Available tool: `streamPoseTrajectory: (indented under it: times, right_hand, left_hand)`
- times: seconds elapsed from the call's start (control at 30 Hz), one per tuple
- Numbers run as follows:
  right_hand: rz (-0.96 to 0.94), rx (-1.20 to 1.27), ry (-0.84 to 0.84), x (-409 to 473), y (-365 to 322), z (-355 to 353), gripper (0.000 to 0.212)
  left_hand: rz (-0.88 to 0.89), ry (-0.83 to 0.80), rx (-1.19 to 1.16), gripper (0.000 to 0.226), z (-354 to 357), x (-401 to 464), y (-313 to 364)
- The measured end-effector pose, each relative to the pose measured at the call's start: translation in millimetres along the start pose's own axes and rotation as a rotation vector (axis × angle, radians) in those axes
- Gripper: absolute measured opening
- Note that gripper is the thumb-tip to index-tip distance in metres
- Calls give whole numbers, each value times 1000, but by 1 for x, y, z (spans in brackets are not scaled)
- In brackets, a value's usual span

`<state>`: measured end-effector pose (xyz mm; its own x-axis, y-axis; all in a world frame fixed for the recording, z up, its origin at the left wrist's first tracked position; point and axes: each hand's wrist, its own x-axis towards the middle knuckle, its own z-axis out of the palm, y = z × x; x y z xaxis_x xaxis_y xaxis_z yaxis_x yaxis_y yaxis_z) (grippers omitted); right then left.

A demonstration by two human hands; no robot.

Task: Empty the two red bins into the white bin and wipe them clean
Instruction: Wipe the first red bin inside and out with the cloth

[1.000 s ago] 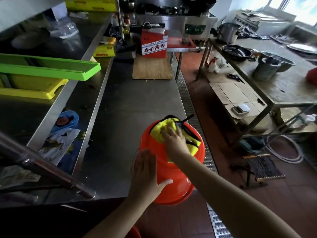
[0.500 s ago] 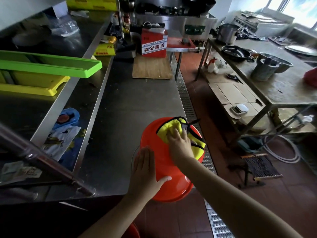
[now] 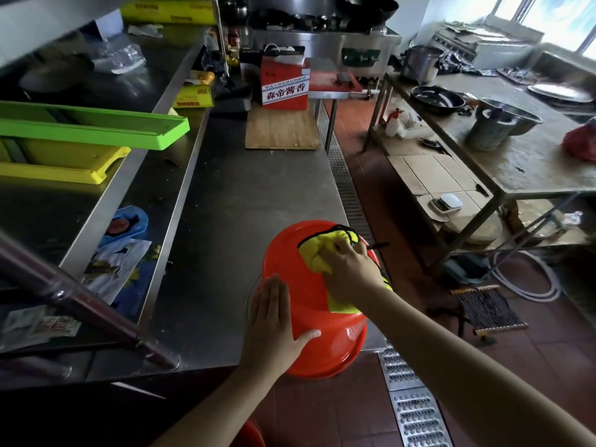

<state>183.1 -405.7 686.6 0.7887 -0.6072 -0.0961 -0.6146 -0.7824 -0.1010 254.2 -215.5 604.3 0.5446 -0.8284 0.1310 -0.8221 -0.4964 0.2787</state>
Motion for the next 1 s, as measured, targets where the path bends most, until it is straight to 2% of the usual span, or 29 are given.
streamPoseTrajectory:
  times: [0.13, 0.23, 0.3, 0.43, 0.6, 0.67, 0.77, 0.83, 1.0]
  right_hand:
    - [-7, -108, 62, 5, 2, 7, 57]
    - [38, 39, -26, 7, 5, 12, 56]
    - [33, 50, -31, 5, -1, 13, 56]
    - [-35, 4, -19, -3, -23, 18, 64]
    - [-150, -57, -44, -16, -42, 23, 63]
    - [-89, -87, -46, -11, -20, 11, 62]
    - [130, -90, -65, -7, 17, -11, 64]
    - [174, -100, -87, -10, 13, -11, 63]
    - [3, -15, -62, -27, -42, 12, 61]
  left_hand:
    - [-14, -11, -2, 118, -2, 2, 1]
    - [-18, -10, -26, 118, -3, 2, 1]
    - [-13, -4, -51, 118, -2, 1, 1]
    - [-22, 6, -92, 120, -2, 1, 1]
    - [-25, 23, -91, 121, 1, -2, 1]
    - [-13, 40, -49, 119, 1, -1, 1]
    - [-2, 35, -36, 119, -1, 2, 1]
    - [2, 18, -43, 118, -1, 2, 2]
    - [-7, 33, -104, 119, 0, 2, 3]
